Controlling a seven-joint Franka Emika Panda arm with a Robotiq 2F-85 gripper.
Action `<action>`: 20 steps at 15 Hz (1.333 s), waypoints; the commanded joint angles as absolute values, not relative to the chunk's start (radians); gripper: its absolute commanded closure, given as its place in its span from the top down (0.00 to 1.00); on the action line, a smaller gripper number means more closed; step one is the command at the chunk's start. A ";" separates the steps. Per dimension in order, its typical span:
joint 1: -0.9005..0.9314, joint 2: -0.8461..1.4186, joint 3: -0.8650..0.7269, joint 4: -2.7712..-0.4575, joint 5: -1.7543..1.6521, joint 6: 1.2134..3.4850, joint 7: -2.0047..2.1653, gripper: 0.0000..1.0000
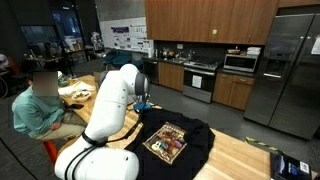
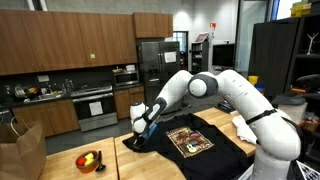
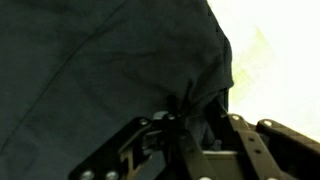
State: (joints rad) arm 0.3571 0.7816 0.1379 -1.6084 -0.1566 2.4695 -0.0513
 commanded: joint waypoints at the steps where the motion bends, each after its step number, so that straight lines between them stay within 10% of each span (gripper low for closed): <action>1: 0.388 0.762 0.119 -1.628 -0.194 2.474 -0.013 0.04; 20: 0.282 0.517 0.123 -1.984 -0.143 2.762 0.050 0.01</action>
State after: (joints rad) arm 0.2849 0.6142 0.1206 -1.8524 -0.1630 2.7076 0.0181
